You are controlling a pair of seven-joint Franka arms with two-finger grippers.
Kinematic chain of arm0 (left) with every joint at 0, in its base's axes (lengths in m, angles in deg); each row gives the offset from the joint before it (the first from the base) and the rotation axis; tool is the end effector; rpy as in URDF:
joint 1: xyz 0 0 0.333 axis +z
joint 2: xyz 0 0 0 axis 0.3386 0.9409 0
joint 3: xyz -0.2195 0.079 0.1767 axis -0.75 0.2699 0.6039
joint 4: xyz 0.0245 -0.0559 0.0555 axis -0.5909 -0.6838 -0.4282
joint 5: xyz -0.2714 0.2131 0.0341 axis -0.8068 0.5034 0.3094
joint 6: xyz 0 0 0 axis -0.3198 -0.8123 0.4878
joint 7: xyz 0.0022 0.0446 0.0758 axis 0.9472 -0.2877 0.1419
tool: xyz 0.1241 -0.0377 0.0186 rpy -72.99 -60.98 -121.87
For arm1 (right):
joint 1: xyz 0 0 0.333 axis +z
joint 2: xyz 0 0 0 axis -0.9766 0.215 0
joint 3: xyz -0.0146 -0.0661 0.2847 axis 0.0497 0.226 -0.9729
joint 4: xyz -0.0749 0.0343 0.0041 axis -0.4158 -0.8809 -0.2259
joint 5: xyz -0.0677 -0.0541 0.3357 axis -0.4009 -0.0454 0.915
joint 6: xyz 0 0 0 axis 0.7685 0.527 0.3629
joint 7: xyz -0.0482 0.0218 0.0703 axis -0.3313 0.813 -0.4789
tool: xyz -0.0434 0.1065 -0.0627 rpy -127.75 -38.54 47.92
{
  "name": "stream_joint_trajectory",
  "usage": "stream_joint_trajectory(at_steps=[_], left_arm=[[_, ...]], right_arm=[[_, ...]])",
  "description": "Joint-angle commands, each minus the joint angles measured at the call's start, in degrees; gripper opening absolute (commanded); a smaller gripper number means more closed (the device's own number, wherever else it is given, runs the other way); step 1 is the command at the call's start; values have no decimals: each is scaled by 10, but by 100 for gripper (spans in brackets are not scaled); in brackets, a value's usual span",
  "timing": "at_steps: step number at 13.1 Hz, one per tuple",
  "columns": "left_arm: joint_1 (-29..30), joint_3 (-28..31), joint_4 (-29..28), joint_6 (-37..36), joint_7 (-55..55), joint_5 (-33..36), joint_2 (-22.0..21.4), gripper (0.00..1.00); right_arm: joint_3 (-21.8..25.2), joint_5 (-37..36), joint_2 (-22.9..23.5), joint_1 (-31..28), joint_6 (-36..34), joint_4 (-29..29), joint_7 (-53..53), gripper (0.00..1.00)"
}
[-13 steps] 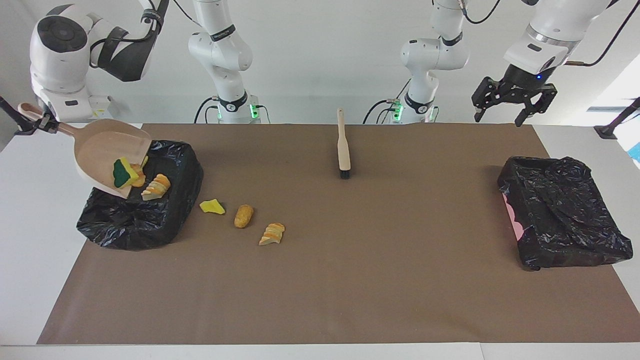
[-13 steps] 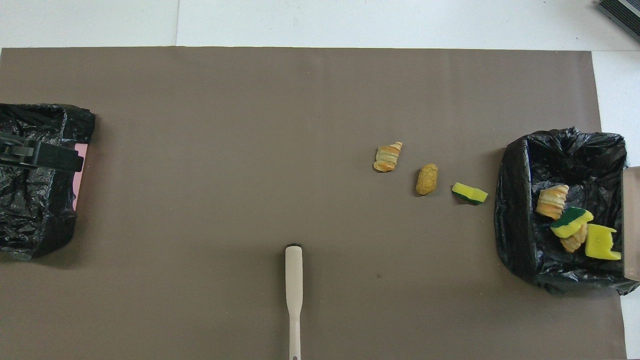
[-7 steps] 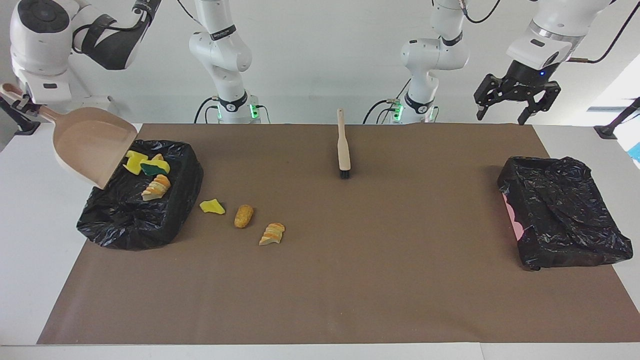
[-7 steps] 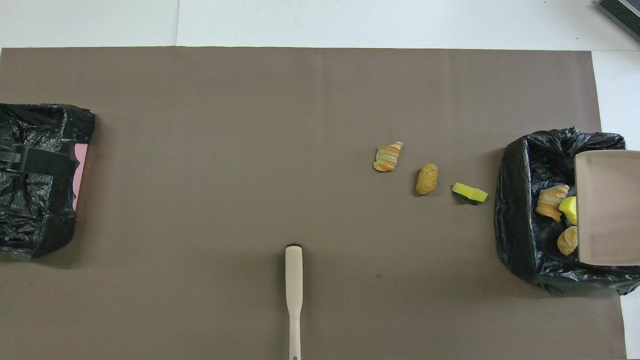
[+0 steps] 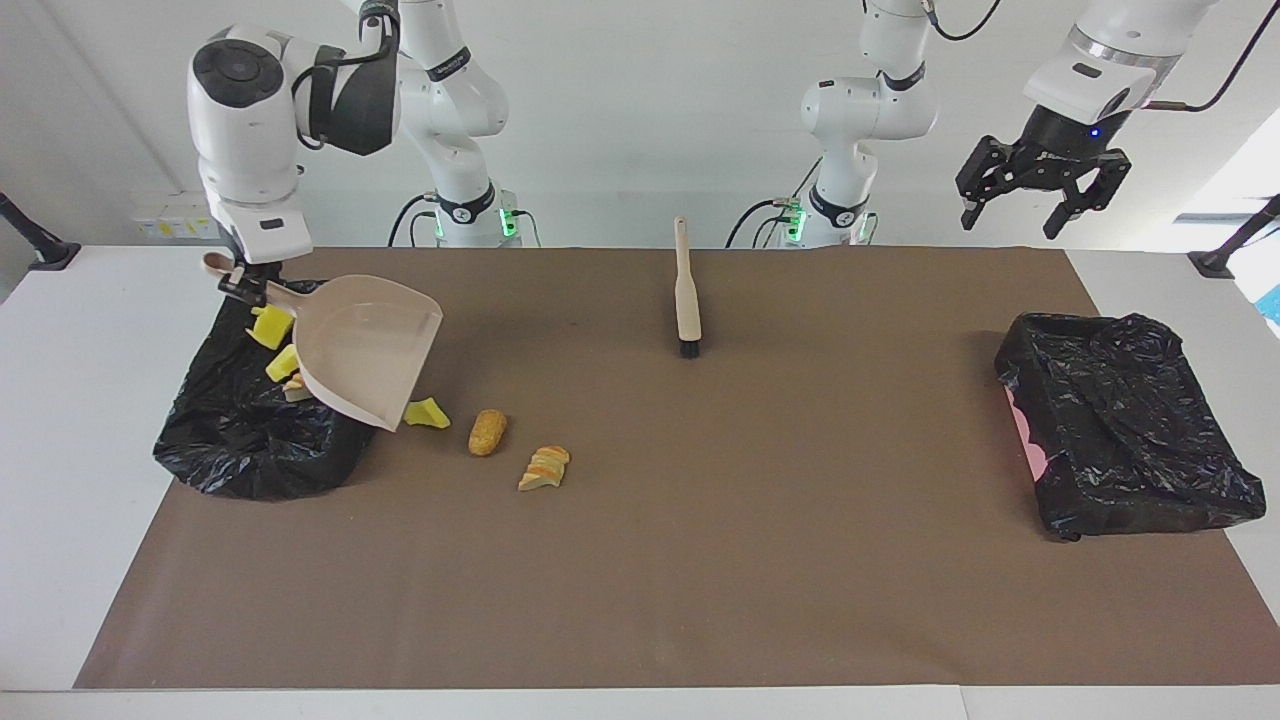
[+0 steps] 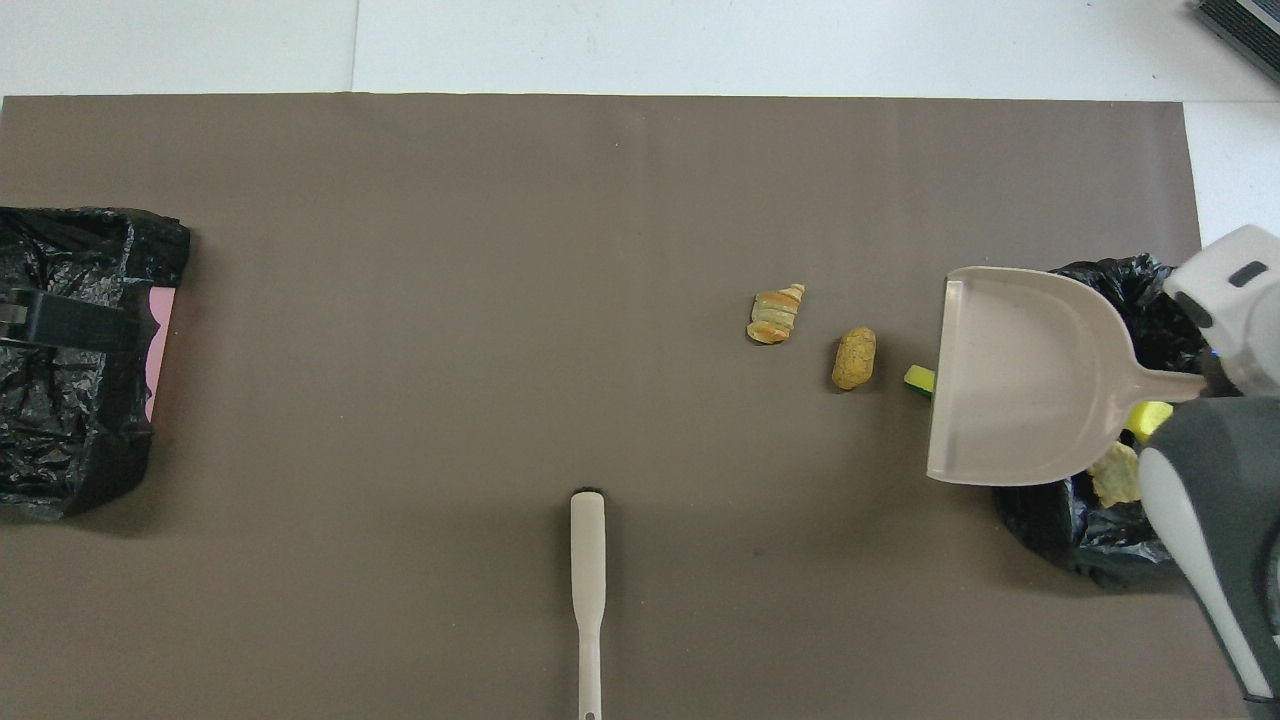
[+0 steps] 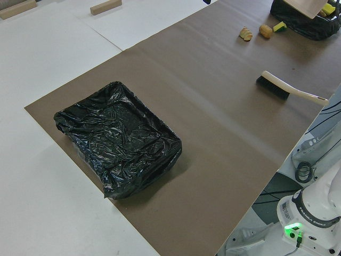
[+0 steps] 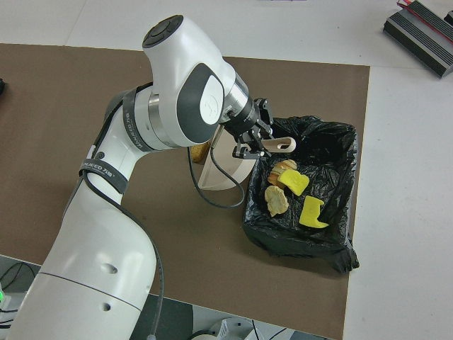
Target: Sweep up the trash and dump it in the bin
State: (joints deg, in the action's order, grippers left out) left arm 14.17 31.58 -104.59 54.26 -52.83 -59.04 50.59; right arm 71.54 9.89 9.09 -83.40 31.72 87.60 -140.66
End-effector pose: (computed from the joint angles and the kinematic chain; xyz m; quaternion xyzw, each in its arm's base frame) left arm 0.4824 -0.0590 0.6416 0.9944 -0.0989 0.0343 0.0125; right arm 0.4859 -0.0358 0.4842 0.7729 0.6091 -0.1337 0.1175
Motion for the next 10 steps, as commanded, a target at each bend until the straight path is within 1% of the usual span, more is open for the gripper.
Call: stream_joint_trajectory(at_steps=[1, 3, 4, 6, 7, 10], left_arm=[[12, -9, -2, -11, 6, 5, -5, 100], [11, -9, -2, -10, 6, 5, -5, 100], [11, -9, -2, -10, 6, 5, -5, 100], [11, -9, -3, -11, 6, 5, -5, 100], [11, -9, -3, -11, 5, 5, -5, 100], [11, -9, -5, -10, 7, 5, -6, 100]], right_arm=[[2, 61, 36, 41, 2, -6, 102, 0], [2, 73, 67, 90, 24, -12, 186, 0], [2, 74, 76, 105, 42, -11, 226, 0], [2, 121, 87, 129, 65, -10, 311, 0], [2, 133, 91, 141, 75, -11, 357, 0], [2, 150, 124, 195, 115, -23, 522, 0]])
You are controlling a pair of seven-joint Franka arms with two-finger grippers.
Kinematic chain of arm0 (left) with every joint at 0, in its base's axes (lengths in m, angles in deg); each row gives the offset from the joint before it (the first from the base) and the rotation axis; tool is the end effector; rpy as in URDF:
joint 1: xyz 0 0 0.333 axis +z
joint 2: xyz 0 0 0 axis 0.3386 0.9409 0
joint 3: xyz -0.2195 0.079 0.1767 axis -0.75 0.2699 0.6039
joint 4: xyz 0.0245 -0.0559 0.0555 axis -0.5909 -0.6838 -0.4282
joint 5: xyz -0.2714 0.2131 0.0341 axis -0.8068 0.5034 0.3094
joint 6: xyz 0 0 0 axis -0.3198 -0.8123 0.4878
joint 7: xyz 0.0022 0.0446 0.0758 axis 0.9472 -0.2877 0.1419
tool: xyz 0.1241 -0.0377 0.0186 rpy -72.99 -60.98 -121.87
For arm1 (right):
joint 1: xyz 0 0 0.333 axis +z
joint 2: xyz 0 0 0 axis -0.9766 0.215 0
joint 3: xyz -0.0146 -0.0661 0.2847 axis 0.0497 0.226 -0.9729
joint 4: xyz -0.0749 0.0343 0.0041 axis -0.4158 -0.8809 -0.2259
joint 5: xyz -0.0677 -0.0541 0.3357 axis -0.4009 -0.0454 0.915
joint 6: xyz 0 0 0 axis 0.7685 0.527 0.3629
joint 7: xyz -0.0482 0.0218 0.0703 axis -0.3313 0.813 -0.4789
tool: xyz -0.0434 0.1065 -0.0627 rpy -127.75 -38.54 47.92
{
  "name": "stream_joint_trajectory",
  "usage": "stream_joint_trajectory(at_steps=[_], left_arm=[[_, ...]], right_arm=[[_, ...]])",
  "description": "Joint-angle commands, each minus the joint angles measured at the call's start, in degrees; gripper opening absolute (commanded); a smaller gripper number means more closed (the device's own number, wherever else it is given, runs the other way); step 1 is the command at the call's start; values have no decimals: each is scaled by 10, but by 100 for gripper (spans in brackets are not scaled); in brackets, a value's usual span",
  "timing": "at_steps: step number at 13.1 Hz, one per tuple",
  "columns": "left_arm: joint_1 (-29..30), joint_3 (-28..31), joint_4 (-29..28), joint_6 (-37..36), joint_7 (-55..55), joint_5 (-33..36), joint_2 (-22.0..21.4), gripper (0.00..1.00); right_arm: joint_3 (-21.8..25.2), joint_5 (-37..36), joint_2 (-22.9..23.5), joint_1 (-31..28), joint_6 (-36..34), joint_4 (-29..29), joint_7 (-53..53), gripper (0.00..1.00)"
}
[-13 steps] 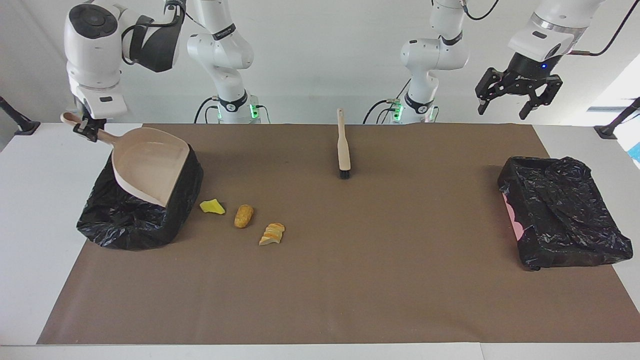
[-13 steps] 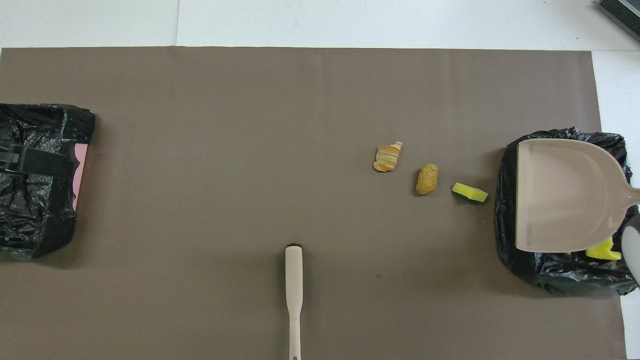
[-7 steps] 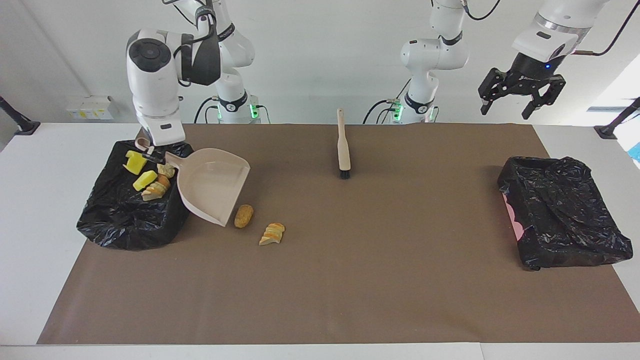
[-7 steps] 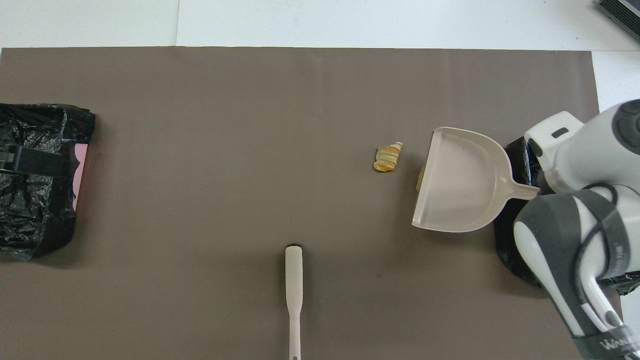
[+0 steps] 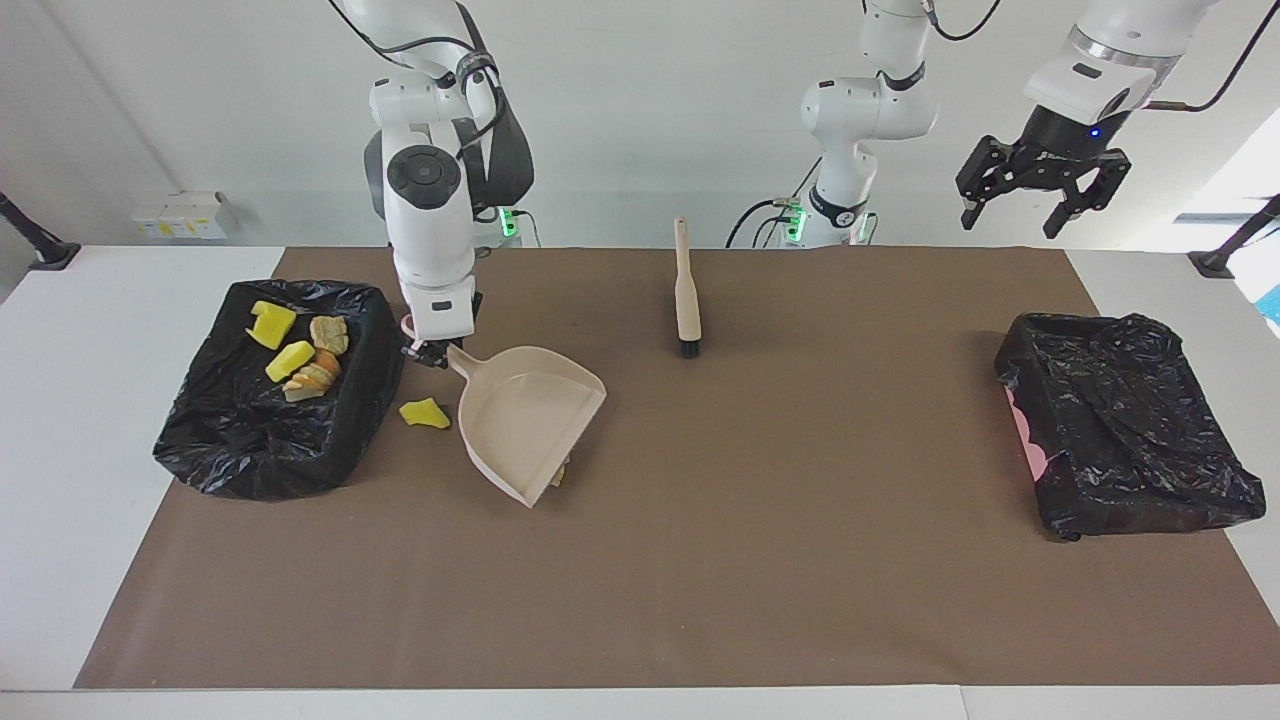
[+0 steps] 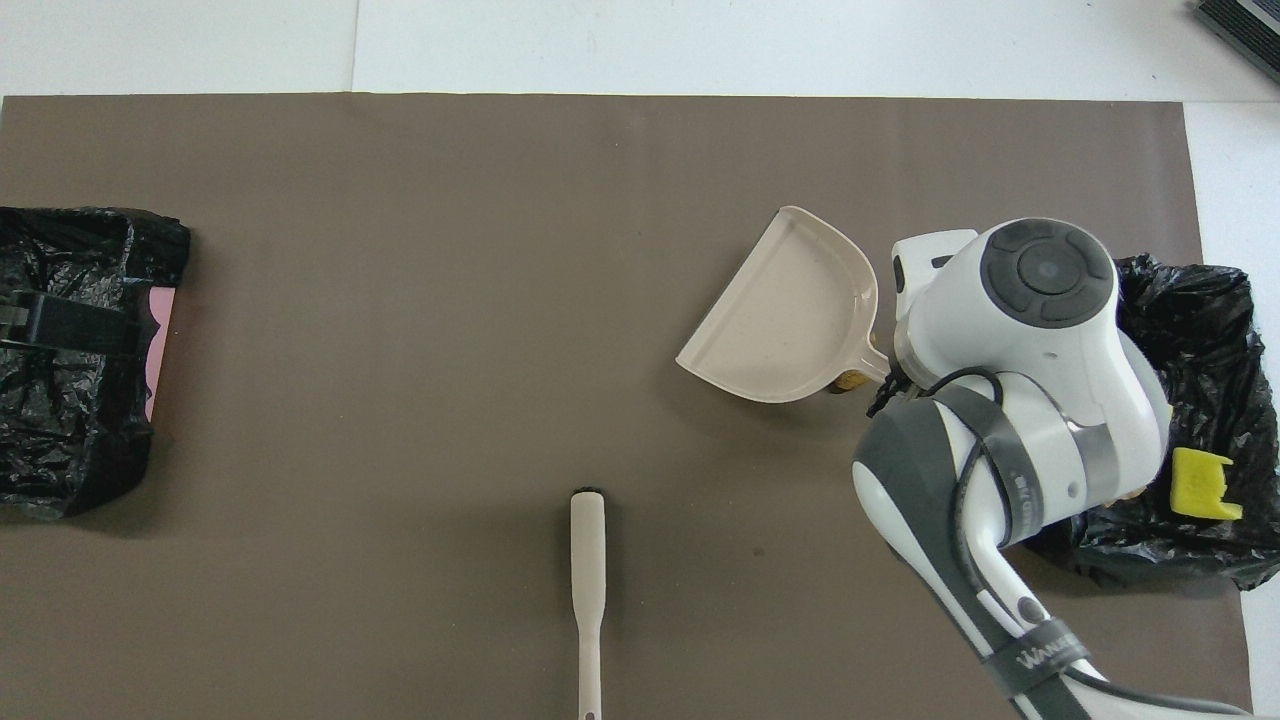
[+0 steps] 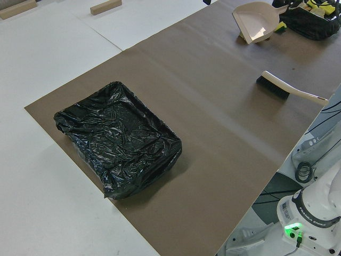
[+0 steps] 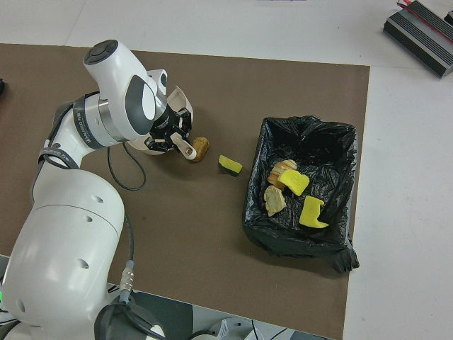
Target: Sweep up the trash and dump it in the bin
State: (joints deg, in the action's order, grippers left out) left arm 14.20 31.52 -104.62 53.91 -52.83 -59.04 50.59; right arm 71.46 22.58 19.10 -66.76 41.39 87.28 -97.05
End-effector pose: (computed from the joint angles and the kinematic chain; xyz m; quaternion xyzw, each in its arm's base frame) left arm 0.4816 -0.0592 0.6407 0.9945 -0.0992 0.0310 0.0124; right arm 0.5084 0.1408 0.4054 0.9126 0.4033 -0.0451 0.0502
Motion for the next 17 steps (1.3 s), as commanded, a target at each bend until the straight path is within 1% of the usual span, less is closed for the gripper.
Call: stream_joint_trajectory(at_steps=[1, 5, 7, 9, 11, 12, 13, 14, 15, 16, 17], left_arm=[[11, -9, -8, -7, 8, 5, -11, 100], [8, -10, -14, -8, 5, 5, -14, 100], [3, -9, -14, -7, 5, 5, -14, 100], [5, -9, -16, -7, 6, 5, -15, 100], [7, -9, -21, -7, 8, 5, -19, 100], [7, -9, -25, -7, 11, 5, -20, 100], [7, -10, -27, -6, 12, 5, -23, 100], [7, -10, -30, -5, 12, 5, -23, 100], [7, -10, -31, -5, 10, 5, -24, 100], [7, -10, -31, -4, 6, 5, -24, 100], [7, -10, -32, -3, 6, 5, -24, 100]], right_arm=[[3, 41, 41, 41, 23, -33, 136, 0], [3, 95, 99, 96, 33, -98, 357, 0], [3, 118, 138, 118, 32, -136, 471, 0], [3, 116, 192, 160, 31, -189, 558, 0], [3, 117, 255, 183, 24, -263, 646, 0], [2, 117, 274, 191, 28, -284, 670, 0], [2, 118, 277, 194, 34, -284, 671, 0], [2, 122, 277, 192, 33, -284, 672, 8], [2, 132, 275, 192, 35, -280, 665, 86], [2, 135, 271, 193, 58, -276, 661, 100], [2, 136, 263, 191, 60, -273, 659, 100]])
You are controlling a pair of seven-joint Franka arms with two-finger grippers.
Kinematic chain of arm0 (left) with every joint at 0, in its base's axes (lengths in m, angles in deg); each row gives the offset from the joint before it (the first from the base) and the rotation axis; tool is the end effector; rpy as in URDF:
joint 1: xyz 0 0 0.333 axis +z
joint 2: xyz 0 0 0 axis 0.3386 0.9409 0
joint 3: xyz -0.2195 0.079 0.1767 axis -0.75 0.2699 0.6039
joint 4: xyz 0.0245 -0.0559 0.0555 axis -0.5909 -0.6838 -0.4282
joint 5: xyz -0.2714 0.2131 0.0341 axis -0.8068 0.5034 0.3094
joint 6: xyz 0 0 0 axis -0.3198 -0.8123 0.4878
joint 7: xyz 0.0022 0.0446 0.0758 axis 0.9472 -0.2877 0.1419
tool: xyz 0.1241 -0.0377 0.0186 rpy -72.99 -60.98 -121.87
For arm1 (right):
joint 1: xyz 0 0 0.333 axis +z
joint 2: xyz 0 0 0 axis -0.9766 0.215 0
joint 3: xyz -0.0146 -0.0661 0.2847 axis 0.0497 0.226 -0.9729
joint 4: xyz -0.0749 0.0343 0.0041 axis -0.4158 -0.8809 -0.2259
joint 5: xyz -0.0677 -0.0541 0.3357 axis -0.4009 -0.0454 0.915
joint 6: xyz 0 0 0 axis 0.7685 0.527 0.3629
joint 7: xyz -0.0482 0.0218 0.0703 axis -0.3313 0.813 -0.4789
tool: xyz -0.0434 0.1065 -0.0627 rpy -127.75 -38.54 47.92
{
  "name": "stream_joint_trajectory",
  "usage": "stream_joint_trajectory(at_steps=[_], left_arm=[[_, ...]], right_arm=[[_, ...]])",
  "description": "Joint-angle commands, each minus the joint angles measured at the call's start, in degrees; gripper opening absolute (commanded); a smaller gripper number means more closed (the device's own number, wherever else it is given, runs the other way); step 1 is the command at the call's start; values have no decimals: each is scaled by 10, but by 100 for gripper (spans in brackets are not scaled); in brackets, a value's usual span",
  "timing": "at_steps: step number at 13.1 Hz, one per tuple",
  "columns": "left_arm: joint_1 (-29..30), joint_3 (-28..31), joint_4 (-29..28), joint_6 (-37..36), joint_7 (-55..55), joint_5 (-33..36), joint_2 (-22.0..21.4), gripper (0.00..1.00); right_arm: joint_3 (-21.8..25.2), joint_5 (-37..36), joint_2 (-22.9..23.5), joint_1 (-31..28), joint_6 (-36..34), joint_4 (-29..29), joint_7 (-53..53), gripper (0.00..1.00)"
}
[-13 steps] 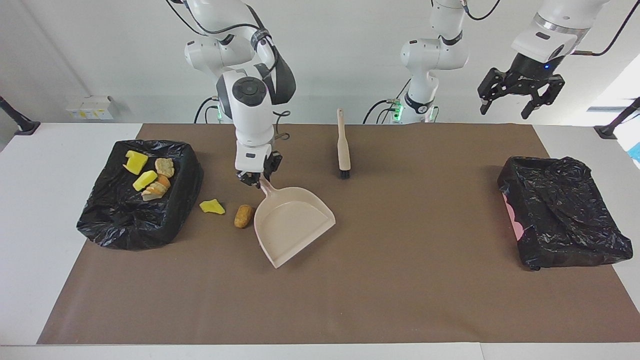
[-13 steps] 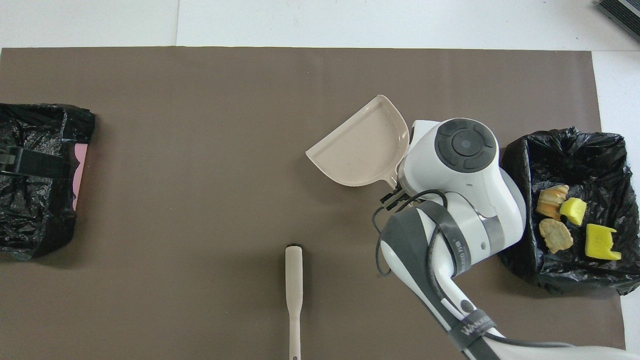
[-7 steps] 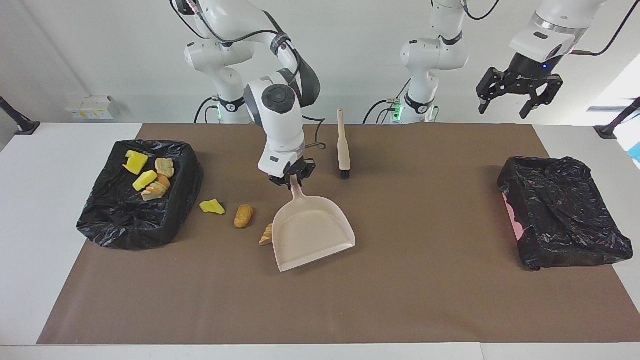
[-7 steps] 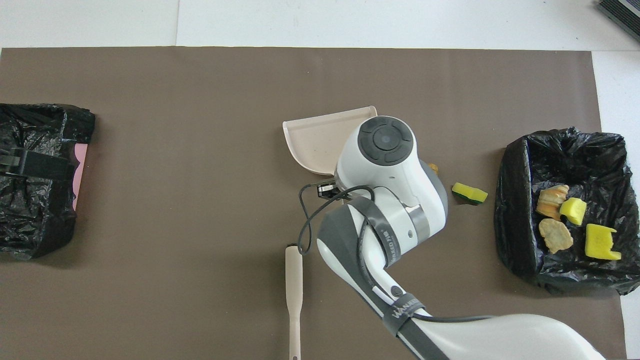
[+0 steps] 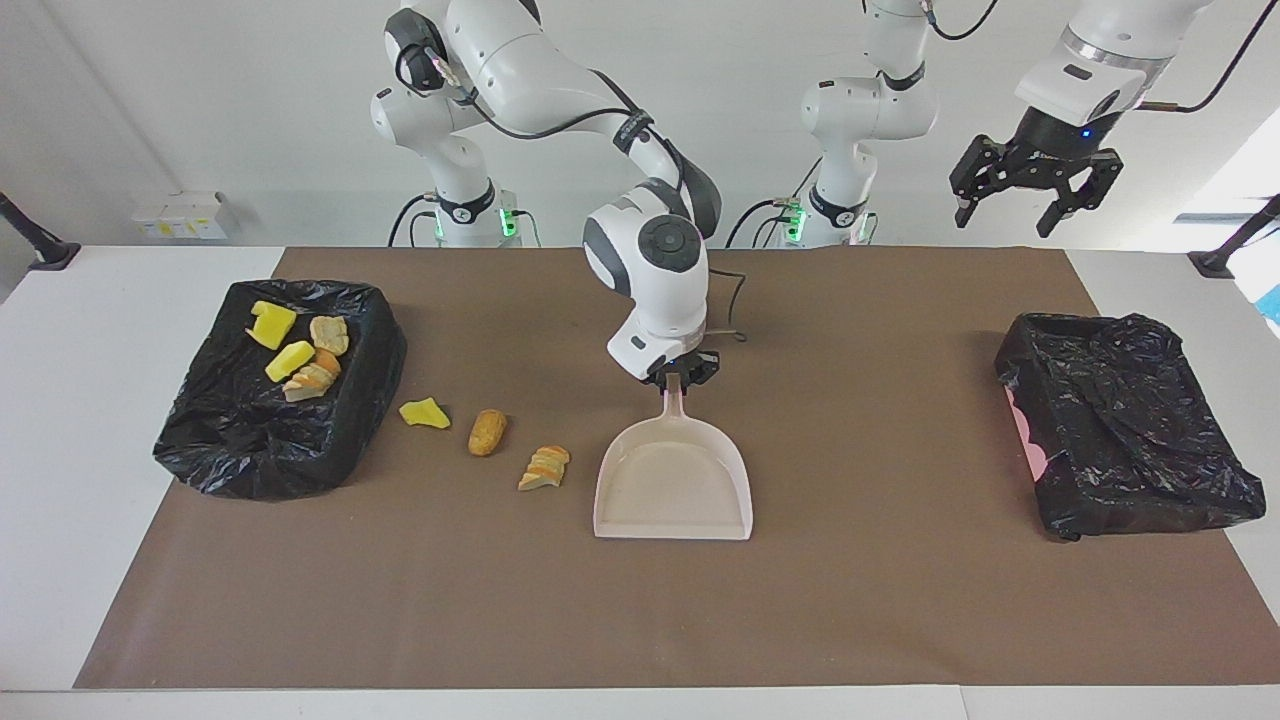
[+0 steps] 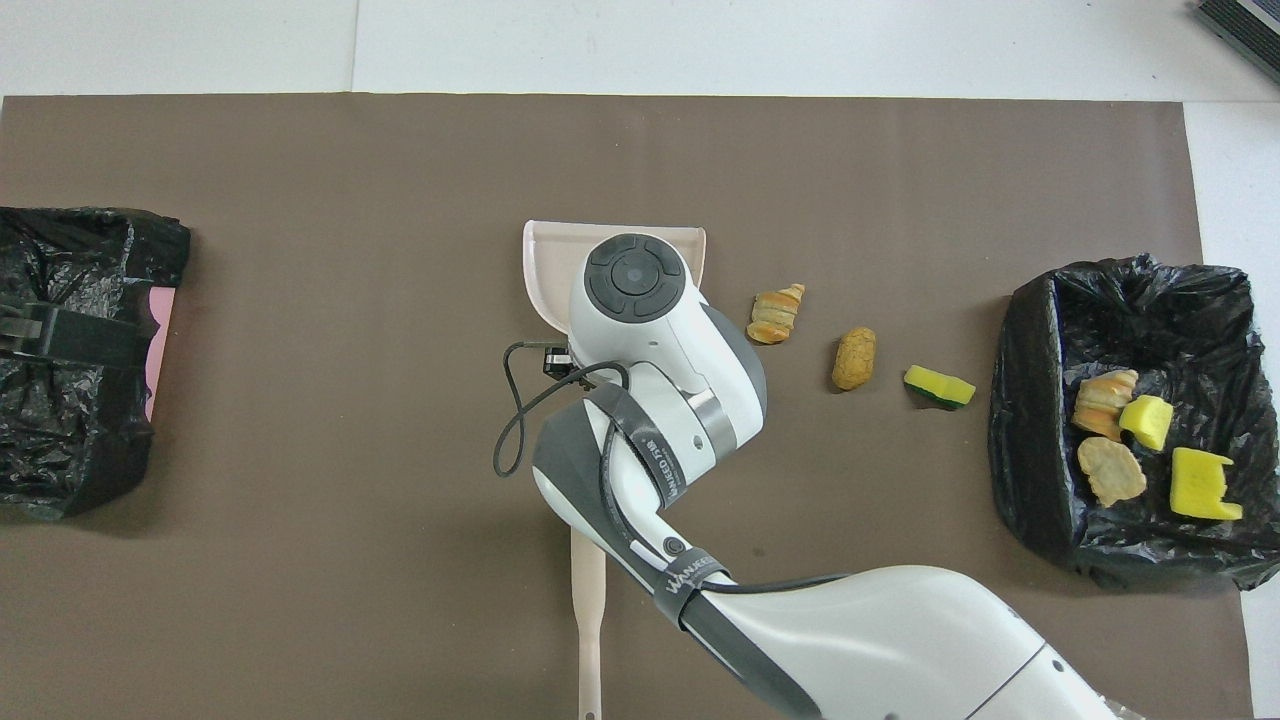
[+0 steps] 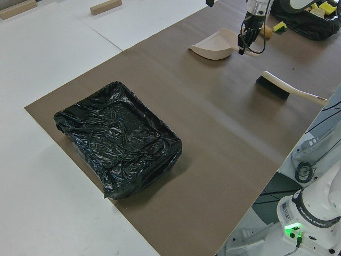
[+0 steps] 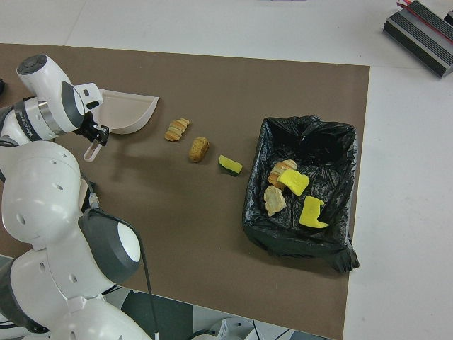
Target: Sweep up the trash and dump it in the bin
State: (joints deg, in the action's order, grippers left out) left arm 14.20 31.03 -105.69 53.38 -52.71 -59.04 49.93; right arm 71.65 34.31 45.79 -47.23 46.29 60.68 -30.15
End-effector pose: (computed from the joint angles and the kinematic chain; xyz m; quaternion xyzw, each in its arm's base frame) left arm 0.4766 -0.0629 0.6377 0.9942 -0.1046 0.0227 0.0121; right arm 0.5301 0.3824 0.3329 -0.9969 0.0494 0.0350 0.0497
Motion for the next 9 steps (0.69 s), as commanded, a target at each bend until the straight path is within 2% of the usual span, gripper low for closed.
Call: stream_joint_trajectory(at_steps=[1, 5, 9], left_arm=[[6, -5, -26, 7, 5, 5, -20, 100], [1, -13, -49, 31, 3, 2, -20, 100], [1, -51, -105, 97, -6, 1, -14, 100]], right_arm=[[0, 20, -17, -7, 4, 1, -10, 100], [0, 20, -62, -12, -60, 20, -10, 100], [0, 20, -150, 18, -64, 125, -1, 100]])
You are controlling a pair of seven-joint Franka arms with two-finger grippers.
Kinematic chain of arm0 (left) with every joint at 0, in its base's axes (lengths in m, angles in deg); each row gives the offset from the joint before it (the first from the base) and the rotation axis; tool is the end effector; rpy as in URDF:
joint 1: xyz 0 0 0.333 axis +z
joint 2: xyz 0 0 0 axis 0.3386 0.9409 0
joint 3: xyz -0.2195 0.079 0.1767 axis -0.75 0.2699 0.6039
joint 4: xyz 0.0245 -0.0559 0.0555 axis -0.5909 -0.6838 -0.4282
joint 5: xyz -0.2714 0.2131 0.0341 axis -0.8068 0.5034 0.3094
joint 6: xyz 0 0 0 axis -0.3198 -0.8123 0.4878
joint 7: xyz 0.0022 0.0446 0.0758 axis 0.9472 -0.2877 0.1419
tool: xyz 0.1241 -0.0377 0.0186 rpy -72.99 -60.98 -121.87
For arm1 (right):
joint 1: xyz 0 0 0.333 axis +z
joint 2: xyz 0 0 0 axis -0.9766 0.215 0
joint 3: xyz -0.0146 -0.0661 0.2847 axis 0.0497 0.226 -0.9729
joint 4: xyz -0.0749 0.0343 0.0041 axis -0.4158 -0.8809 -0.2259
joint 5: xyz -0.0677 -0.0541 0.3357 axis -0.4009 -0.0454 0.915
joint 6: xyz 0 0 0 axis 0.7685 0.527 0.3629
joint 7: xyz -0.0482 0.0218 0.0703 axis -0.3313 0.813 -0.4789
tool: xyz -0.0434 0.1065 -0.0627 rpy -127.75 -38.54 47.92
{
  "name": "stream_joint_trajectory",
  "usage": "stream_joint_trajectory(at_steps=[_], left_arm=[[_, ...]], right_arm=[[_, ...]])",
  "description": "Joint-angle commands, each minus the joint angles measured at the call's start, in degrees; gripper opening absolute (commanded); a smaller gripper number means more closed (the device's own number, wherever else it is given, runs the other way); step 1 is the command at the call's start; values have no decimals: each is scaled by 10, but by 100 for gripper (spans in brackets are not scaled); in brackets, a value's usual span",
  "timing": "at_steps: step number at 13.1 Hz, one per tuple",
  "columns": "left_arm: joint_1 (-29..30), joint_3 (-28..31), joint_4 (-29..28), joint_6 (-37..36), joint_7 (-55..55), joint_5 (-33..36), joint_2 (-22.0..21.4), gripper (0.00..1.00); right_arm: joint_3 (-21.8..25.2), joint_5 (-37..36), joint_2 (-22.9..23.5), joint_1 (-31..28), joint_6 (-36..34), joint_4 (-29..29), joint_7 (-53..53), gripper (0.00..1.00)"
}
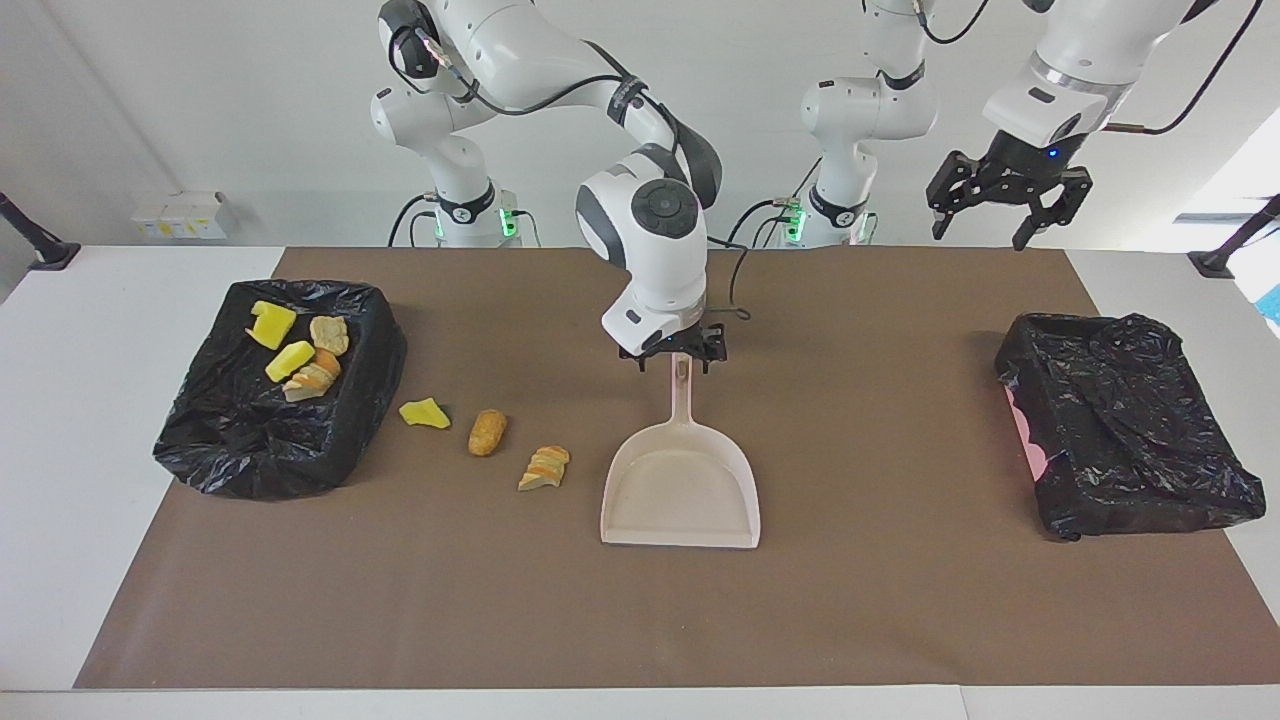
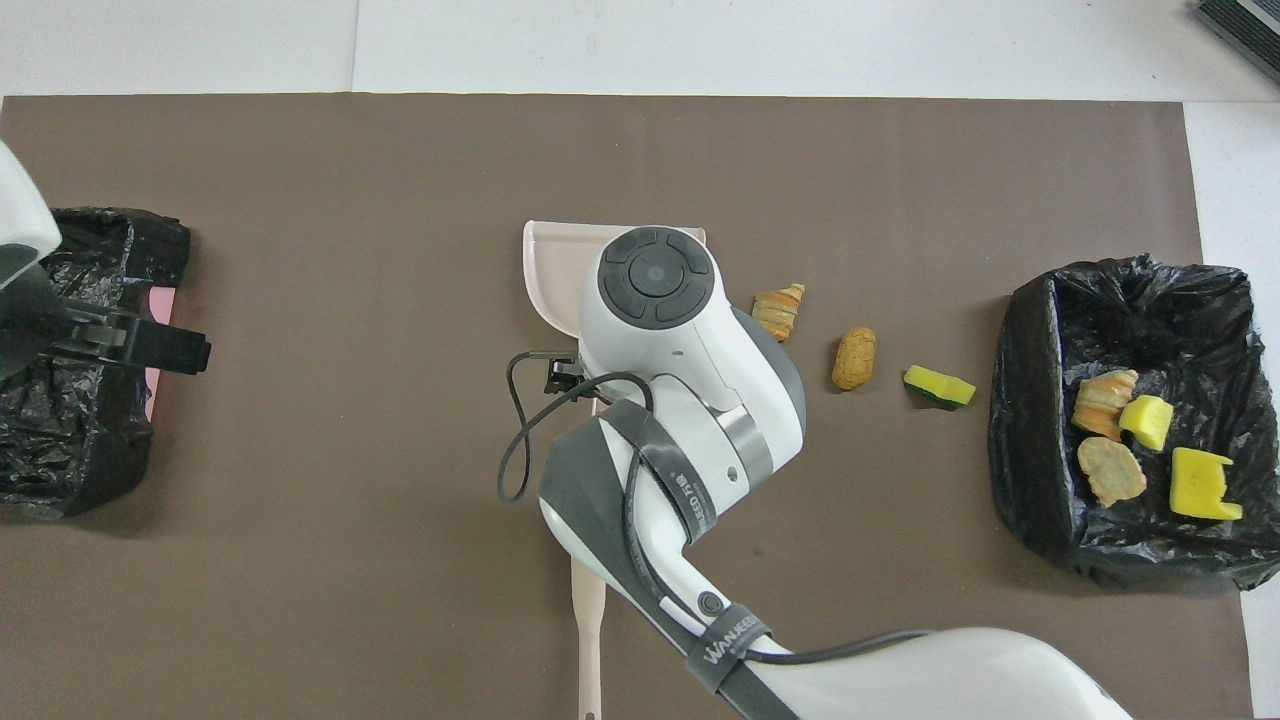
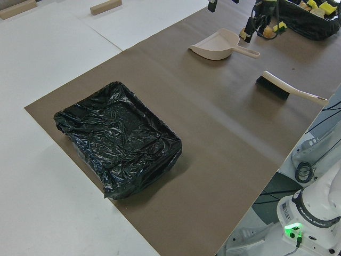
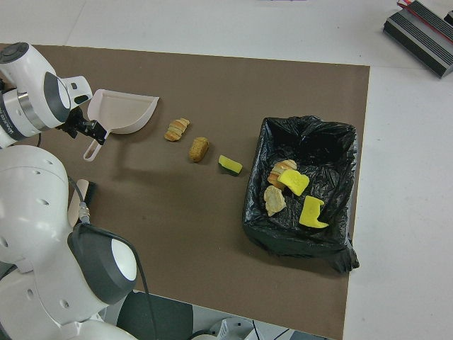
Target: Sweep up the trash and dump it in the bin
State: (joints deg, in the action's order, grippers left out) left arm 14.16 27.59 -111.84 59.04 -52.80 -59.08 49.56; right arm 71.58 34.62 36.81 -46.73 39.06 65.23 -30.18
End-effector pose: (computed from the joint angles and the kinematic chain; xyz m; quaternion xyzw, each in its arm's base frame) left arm 0.4814 -0.0943 0.6050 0.9909 -0.1327 0.0213 0.0114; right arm 0.4945 0.3697 0.3877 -0.9974 0.0374 0.0531 0.0323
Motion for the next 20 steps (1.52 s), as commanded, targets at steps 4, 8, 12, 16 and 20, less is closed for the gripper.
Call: stream_joint_trajectory(at_steps=[4, 8, 12, 16, 20], left_arm=[[-43, -44, -110, 174, -105, 1, 21, 100], [-44, -132, -132, 249, -206, 11, 88, 100], [-55, -213, -132, 330, -380, 126, 178, 100], [-64, -223, -132, 378, -425, 154, 224, 100], [-76, -223, -126, 413, -469, 186, 265, 100]], right_arm=[[1, 16, -137, 67, 66, 212, 38, 100], [0, 17, -201, 129, 148, 341, 86, 100], [0, 17, -211, 197, 189, 404, 155, 100], [-2, 51, -203, 212, 192, 410, 169, 100], [-2, 58, -200, 212, 193, 407, 165, 42]])
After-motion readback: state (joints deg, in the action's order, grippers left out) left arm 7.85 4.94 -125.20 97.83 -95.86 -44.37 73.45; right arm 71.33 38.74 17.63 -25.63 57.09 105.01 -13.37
